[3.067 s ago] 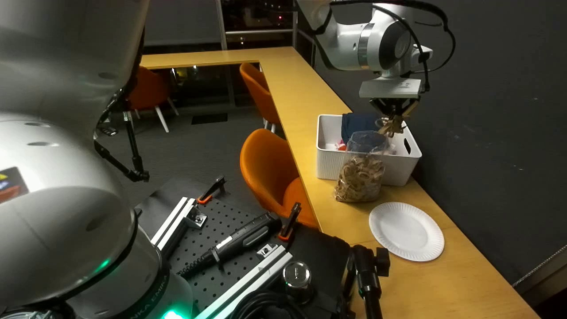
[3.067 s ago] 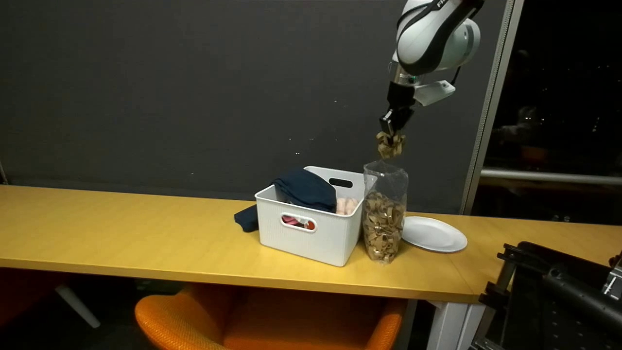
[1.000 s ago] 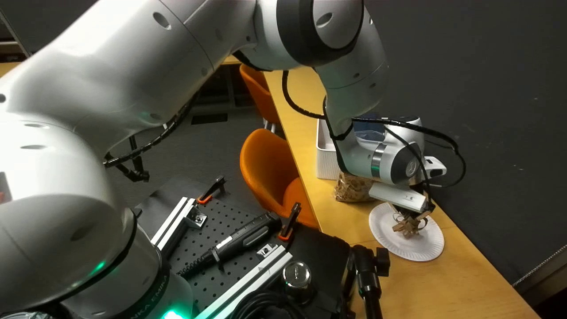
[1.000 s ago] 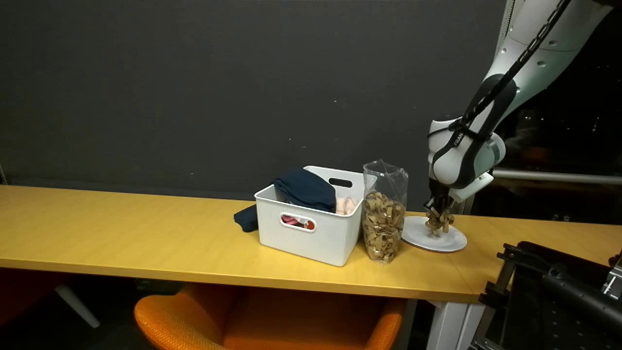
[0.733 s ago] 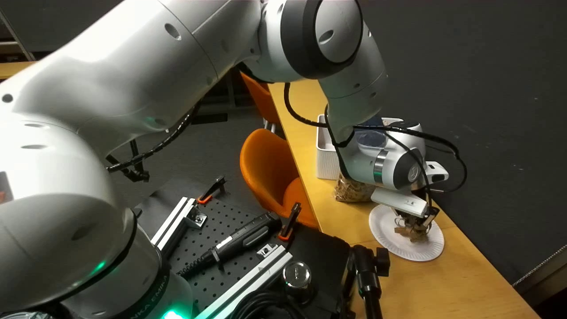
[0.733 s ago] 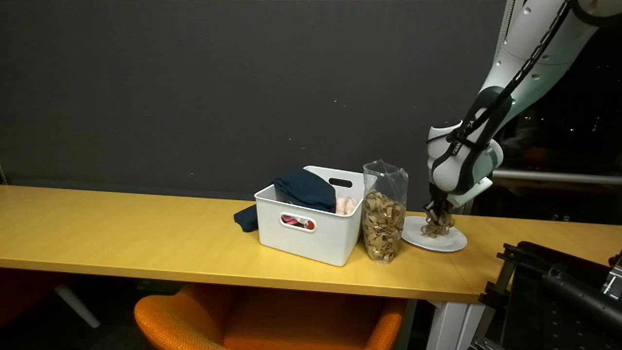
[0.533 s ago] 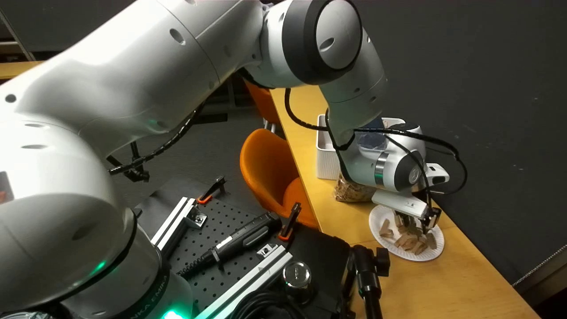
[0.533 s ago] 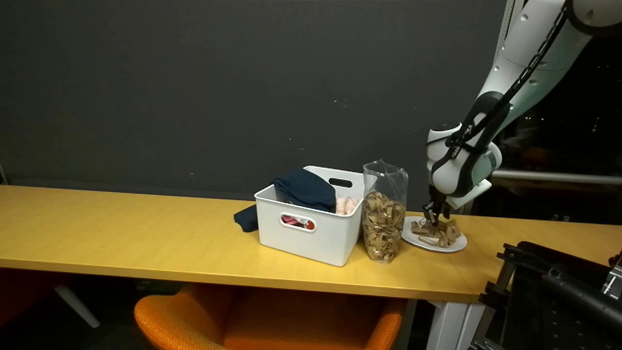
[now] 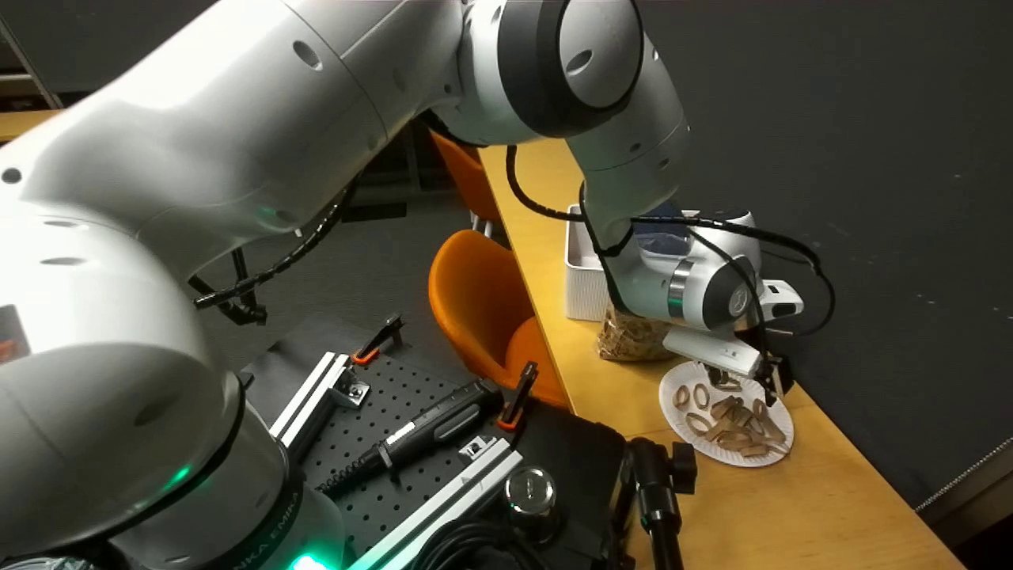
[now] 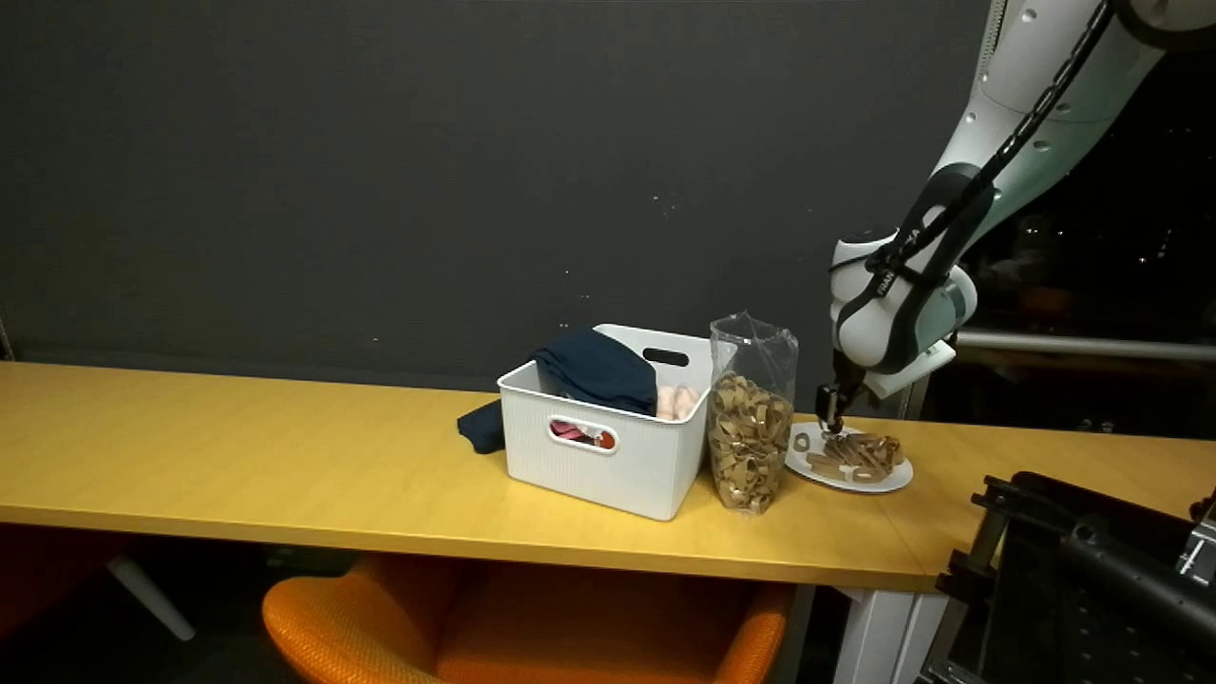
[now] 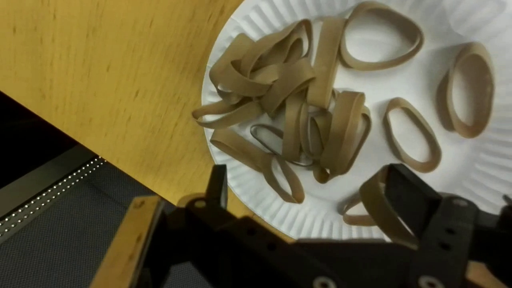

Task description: Put some rubber bands on the plate

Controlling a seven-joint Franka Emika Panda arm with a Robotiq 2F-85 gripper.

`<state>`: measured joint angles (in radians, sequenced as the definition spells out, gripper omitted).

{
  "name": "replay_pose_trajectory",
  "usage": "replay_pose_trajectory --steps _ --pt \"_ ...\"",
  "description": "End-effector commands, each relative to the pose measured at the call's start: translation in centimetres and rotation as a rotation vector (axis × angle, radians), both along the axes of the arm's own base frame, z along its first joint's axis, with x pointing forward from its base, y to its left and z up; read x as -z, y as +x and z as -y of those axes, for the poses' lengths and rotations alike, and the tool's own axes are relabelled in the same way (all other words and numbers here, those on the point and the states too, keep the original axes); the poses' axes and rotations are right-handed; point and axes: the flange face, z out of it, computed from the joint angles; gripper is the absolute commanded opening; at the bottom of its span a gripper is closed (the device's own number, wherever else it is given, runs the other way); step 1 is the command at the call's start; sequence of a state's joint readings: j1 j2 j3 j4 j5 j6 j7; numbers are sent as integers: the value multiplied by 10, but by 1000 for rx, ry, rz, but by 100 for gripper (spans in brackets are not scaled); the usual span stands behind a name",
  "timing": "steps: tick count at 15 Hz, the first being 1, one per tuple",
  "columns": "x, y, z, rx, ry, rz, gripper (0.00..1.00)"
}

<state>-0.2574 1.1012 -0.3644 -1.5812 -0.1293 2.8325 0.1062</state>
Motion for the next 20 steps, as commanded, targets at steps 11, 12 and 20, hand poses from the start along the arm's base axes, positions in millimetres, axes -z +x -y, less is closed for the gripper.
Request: replay_pose_trajectory --steps 11,12,20 --pt "-227 23 -96 -97 9 213 100" --pt "-236 30 -107 -120 21 210 100" --pt "-249 66 -173 -250 141 163 37"
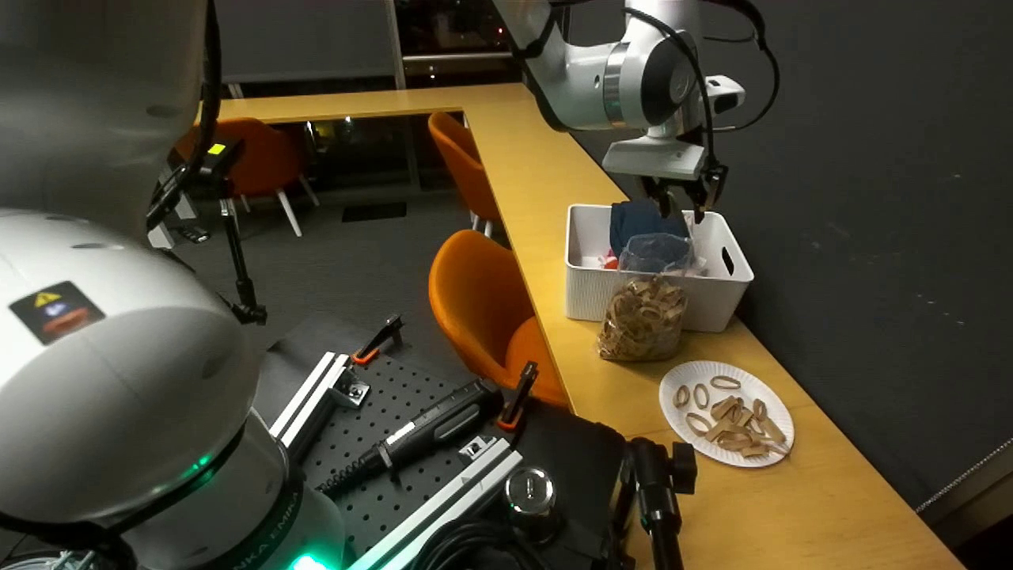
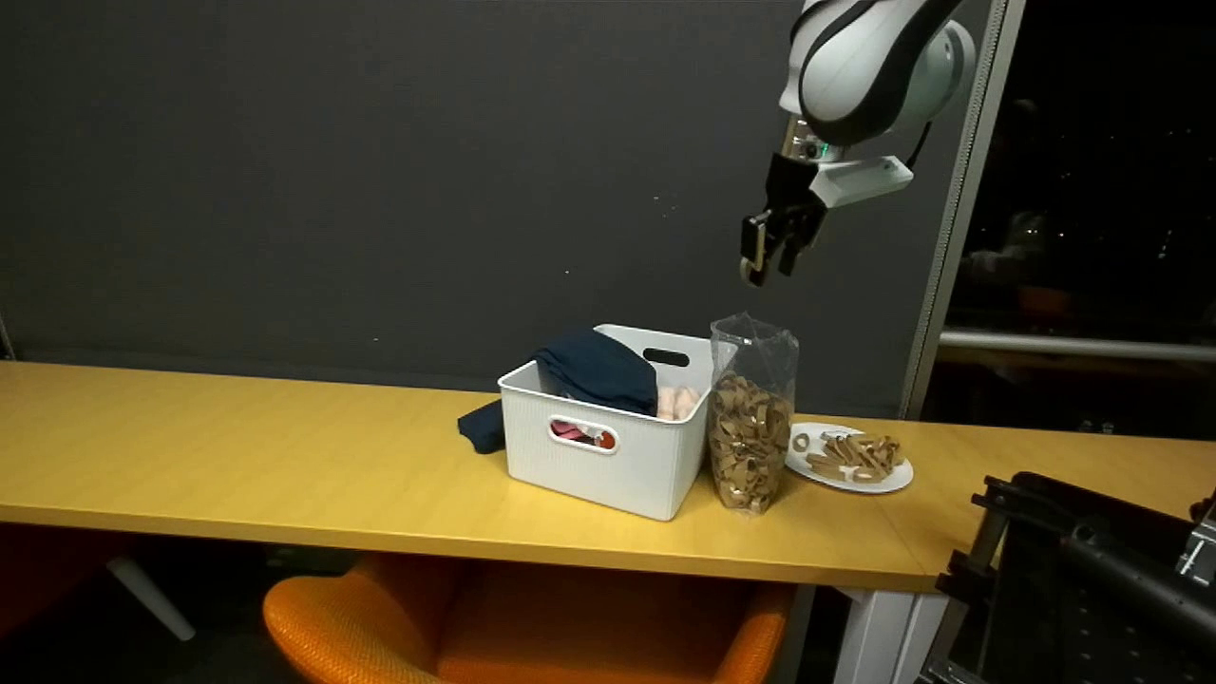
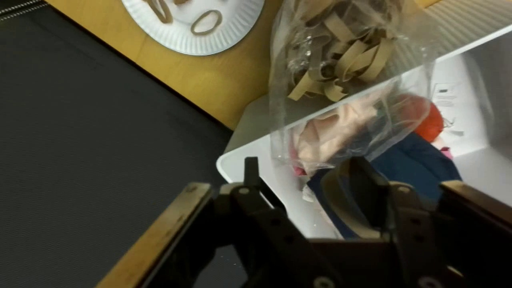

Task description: Put some rubber bands on the plate

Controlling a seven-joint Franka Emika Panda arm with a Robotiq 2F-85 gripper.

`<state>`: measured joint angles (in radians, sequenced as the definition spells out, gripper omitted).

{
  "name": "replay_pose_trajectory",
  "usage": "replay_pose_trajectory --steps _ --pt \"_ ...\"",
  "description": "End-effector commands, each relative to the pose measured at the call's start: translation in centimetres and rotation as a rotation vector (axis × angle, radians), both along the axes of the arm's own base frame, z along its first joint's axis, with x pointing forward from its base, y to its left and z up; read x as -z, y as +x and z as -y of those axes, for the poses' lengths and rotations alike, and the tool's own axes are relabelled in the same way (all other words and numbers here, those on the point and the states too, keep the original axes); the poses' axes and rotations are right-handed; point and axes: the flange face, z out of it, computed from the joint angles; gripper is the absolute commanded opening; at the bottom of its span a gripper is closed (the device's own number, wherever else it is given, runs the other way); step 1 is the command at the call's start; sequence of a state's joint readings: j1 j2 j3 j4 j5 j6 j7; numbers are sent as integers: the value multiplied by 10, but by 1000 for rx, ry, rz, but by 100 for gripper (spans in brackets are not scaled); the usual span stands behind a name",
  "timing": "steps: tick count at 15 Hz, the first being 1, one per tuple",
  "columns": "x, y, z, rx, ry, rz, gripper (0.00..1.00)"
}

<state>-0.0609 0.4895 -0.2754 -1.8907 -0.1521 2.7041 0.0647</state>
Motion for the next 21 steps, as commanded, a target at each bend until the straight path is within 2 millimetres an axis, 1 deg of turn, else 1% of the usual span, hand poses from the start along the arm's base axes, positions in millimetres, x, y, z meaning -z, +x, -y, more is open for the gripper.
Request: replay_pose_trajectory --steps 1,3,4,5,6,9,13,19,21 --pt "9 10 -13 -69 47 -41 28" --pt "19 14 -17 -98 58 -50 15" --pt "25 15 -15 -108 64 -52 6" --pt "31 17 -13 -110 71 -59 1" --pt "36 18 -9 -110 75 -67 0" --pt "54 17 0 -115 81 -95 0" --pt "82 14 14 -106 85 -147 0" --pt "129 14 20 -135 82 -180 0" --pt "140 16 20 -156 83 -169 0"
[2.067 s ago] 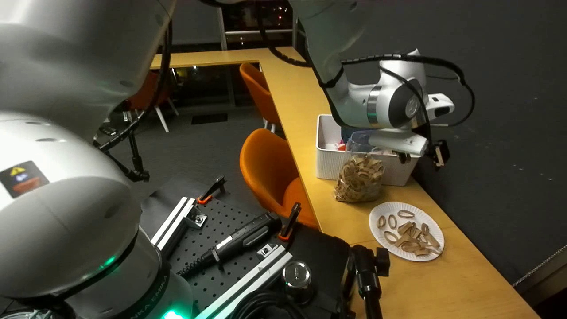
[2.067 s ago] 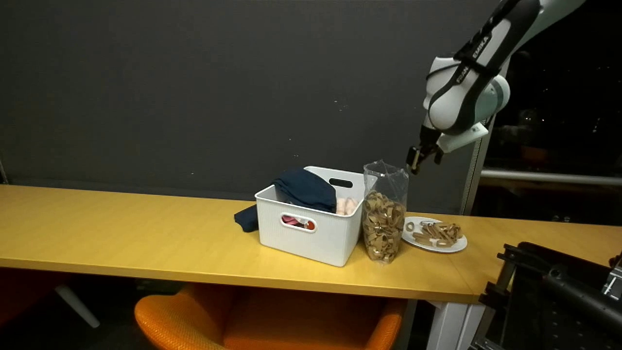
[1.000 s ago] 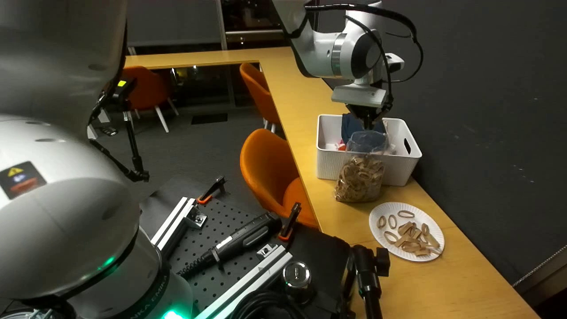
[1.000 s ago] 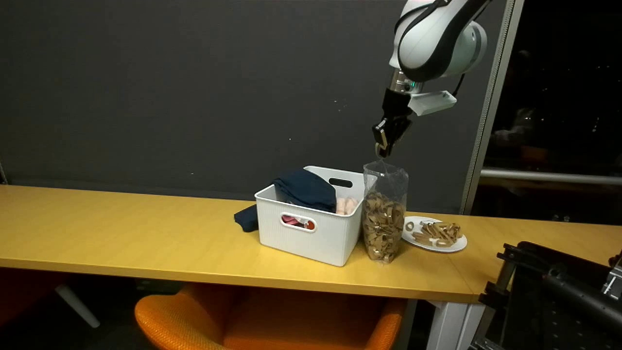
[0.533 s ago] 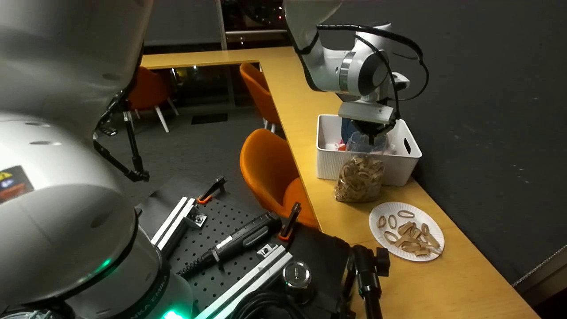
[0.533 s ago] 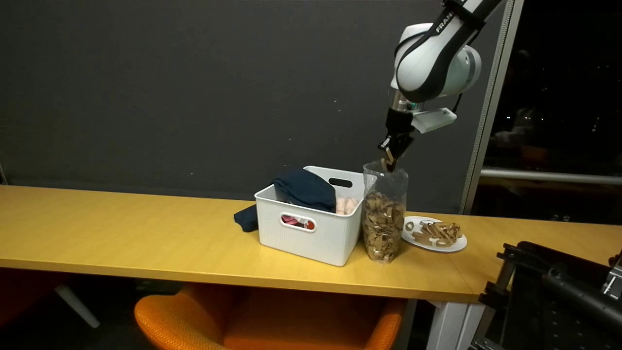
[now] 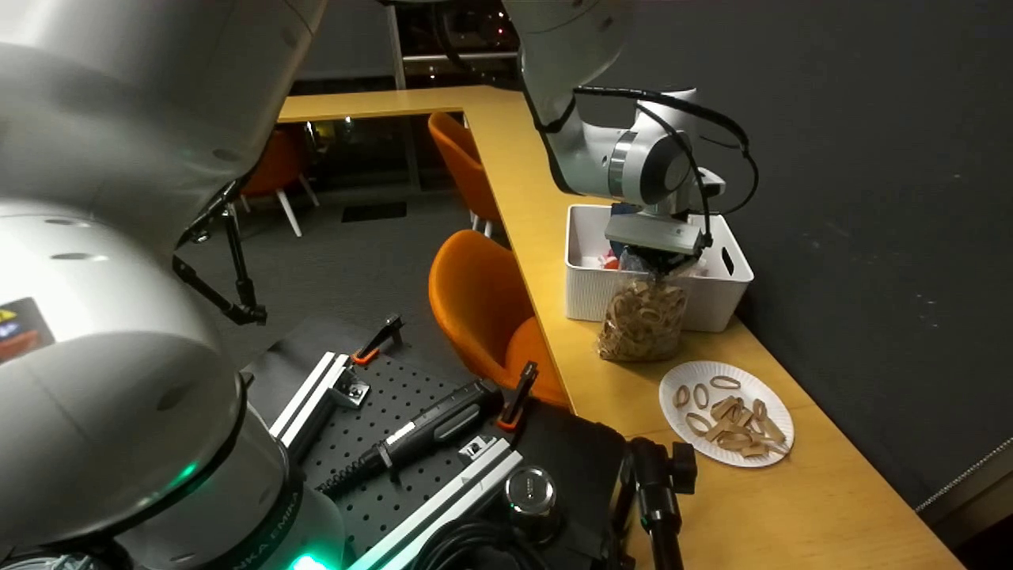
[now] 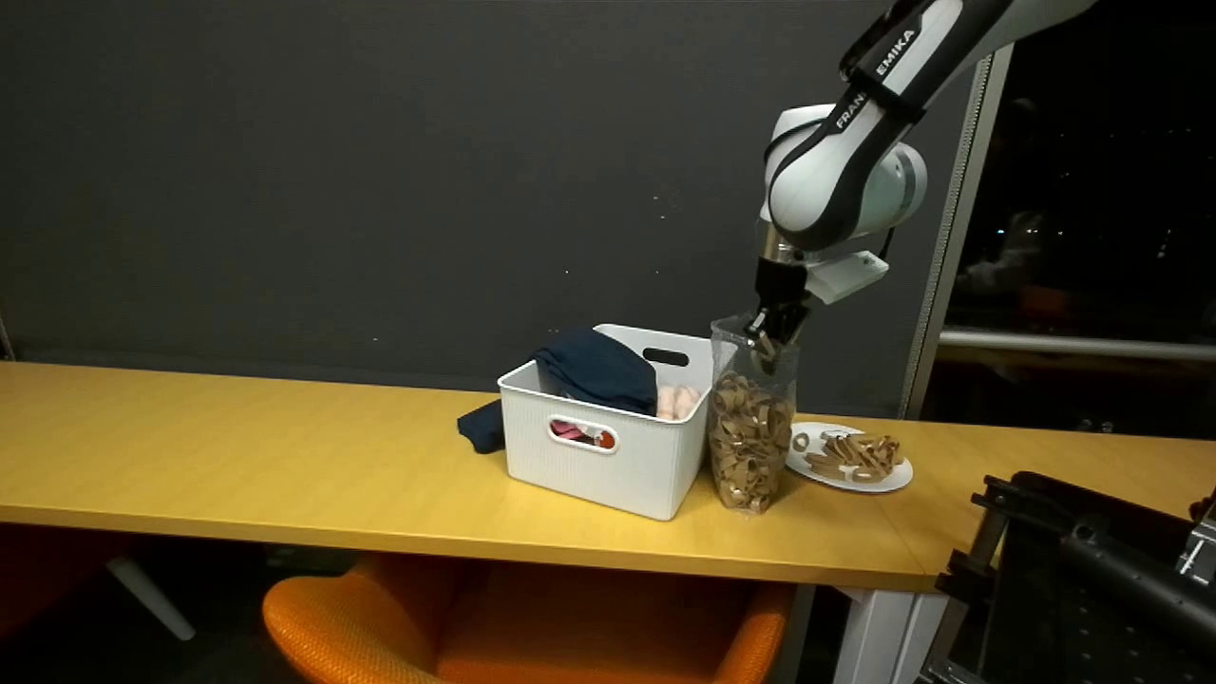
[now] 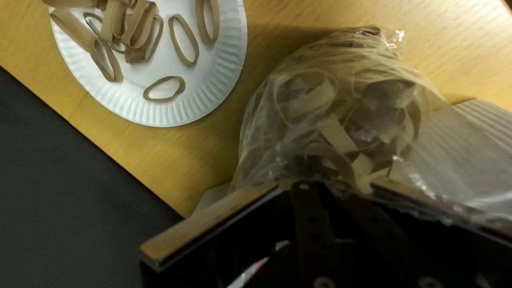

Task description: Put some rubber bands on the plate

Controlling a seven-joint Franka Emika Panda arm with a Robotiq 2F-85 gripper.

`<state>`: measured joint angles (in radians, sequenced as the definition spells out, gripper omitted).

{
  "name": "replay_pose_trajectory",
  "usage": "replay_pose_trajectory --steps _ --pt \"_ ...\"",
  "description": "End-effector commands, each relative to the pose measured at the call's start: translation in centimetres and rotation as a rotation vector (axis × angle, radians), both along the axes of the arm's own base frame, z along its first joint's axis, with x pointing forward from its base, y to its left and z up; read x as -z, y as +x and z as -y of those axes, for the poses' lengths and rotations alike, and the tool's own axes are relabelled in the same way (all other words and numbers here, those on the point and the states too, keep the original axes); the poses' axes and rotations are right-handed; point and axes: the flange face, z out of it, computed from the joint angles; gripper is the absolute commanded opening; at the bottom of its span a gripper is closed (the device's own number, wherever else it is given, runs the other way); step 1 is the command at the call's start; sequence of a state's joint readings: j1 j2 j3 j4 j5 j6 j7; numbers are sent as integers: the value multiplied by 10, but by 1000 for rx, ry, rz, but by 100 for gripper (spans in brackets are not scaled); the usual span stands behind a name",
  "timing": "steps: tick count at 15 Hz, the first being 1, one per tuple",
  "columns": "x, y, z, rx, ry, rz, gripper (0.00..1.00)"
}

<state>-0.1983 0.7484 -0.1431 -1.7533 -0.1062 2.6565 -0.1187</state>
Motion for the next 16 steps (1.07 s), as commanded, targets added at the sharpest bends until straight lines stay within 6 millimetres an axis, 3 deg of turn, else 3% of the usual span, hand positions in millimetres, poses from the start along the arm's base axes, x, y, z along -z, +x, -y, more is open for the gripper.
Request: replay_pose_trajectory --steps 1,3,4,5,9,13,16 --pt "17 10 5 -46 21 23 0" --pt "23 13 2 -60 23 42 0" --pt "25 13 0 -63 29 44 26" --pt "29 13 0 -63 36 44 28" --pt "45 15 2 -69 50 34 55" --pt "60 17 1 -80 46 19 65" --pt "74 20 -1 -93 40 8 60"
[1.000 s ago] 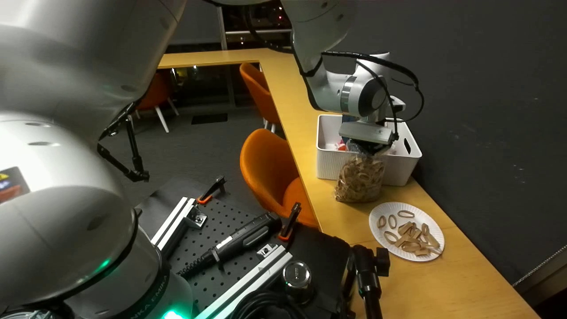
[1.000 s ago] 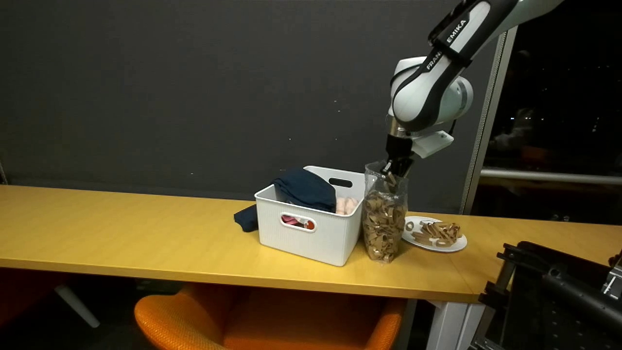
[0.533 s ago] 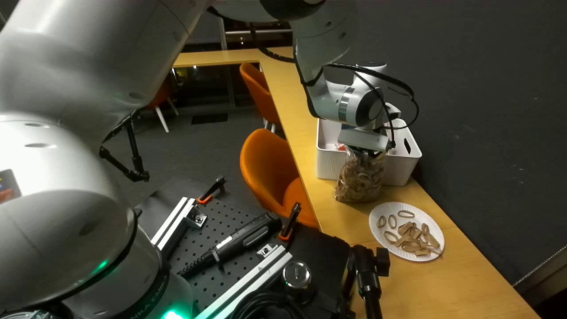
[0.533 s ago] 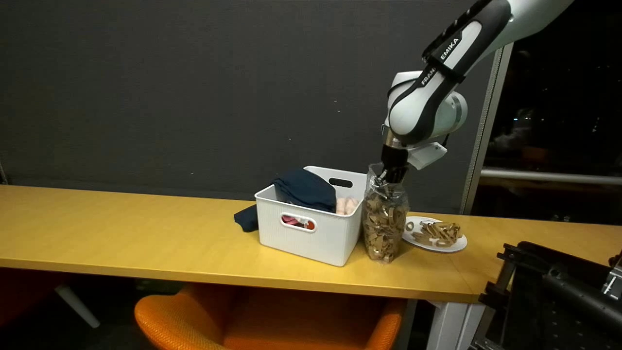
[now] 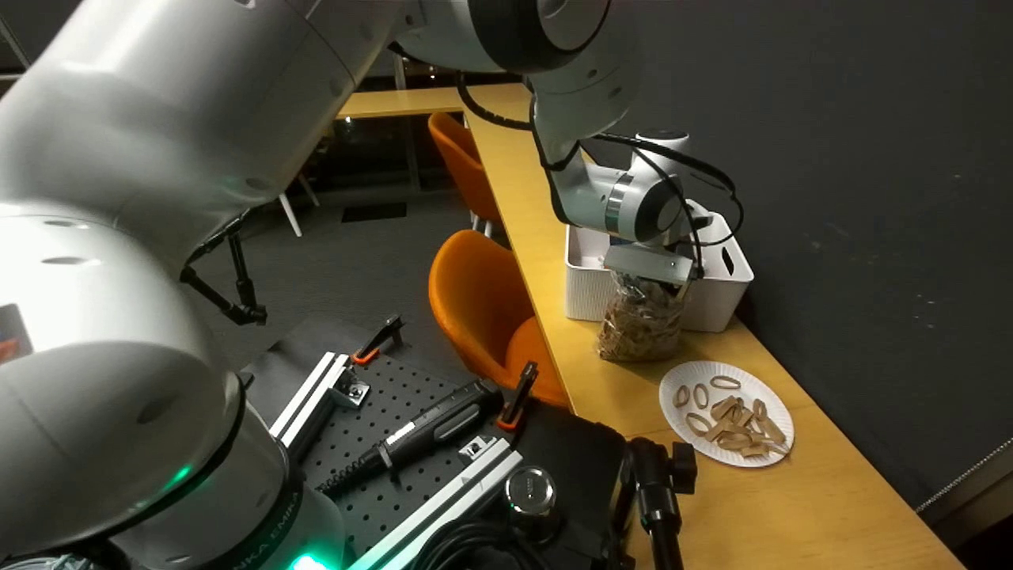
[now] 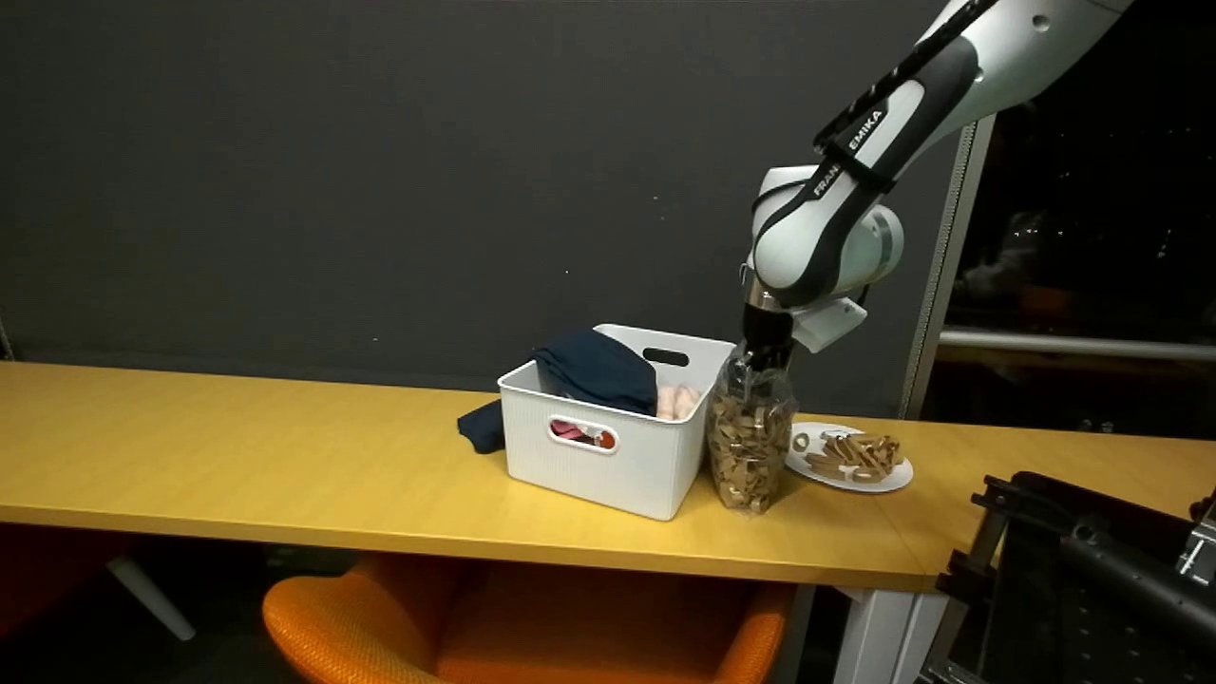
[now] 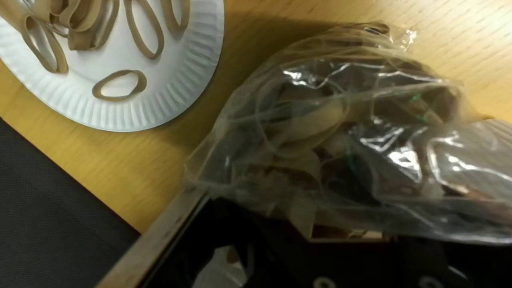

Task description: Put some rubber bands on the plate

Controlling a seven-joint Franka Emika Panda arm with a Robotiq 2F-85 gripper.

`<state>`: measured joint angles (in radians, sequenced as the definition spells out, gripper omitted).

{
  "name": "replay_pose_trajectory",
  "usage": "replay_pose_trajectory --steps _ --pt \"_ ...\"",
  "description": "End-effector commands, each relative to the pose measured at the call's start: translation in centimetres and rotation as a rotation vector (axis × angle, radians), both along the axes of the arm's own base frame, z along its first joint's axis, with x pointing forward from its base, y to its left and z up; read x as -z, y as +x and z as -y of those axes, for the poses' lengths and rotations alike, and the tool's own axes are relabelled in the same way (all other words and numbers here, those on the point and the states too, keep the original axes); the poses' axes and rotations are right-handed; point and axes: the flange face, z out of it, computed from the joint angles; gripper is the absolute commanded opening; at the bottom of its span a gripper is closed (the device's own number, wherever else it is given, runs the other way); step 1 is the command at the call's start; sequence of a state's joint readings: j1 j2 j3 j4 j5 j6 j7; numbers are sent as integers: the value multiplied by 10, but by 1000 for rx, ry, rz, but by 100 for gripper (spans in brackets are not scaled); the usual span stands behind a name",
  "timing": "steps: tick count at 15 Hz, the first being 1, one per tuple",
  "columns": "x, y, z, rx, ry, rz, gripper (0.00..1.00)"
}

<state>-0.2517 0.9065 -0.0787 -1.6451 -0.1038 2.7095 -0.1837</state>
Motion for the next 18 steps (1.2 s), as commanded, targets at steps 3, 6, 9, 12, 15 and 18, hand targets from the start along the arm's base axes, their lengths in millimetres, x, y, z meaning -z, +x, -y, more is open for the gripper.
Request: replay_pose_trajectory --steps 3,6,9,12,15,18 --pt "24 10 0 -32 5 -4 58" --pt "35 11 0 -33 1 -14 59" --pt "35 13 2 -33 3 1 33" --pt "27 15 4 -29 -2 17 8" --pt "20 15 6 -21 0 28 0" --pt "6 13 10 -9 -21 27 2"
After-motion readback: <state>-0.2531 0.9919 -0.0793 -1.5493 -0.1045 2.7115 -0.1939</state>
